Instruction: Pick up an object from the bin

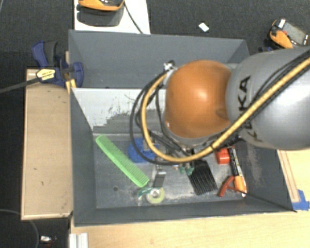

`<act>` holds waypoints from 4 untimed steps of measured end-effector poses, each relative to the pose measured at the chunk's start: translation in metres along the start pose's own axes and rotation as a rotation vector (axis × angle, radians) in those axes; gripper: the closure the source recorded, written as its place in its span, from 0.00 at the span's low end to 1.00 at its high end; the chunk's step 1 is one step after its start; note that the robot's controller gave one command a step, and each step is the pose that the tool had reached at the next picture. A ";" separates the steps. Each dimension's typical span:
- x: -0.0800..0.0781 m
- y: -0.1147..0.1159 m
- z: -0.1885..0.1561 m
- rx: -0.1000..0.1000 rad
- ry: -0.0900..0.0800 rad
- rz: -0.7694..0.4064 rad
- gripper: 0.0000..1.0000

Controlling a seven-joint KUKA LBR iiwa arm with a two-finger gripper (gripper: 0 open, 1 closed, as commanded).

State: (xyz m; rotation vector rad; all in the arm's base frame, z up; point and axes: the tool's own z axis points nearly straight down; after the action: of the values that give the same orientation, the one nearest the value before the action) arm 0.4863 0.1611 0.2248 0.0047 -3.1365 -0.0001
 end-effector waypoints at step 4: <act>-0.028 -0.019 0.090 -0.002 -0.002 0.205 0.00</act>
Offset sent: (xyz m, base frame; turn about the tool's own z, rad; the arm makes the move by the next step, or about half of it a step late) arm -0.0072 -0.0023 -0.1548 0.2463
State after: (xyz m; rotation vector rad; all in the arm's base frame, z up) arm 0.5136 0.1419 0.1343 -0.3162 -3.1221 -0.0017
